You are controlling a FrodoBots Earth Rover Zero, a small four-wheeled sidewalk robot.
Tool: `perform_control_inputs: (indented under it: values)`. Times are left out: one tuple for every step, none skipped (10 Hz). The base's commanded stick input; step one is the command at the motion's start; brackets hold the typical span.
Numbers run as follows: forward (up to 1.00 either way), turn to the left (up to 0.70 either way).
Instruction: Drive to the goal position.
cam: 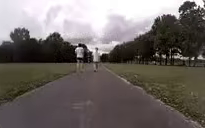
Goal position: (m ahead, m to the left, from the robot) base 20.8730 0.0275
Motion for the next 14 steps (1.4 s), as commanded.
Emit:
perform_control_inputs:
  values:
    - [0.7, 0.0]
    - [0.7, 0.0]
    - [0.7, 0.0]
    - [0.7, 0.0]
    - [0.7, 0.0]
    - [0.7, 0.0]
    - [0.7, 0.0]
    - [0.7, 0.0]
    - [0.7, 0.0]
    - [0.7, 0.0]
    - [0.7, 0.0]
    - [0.7, 0.0]
    - [0.7, 0.0]
    - [0.7, 0.0]
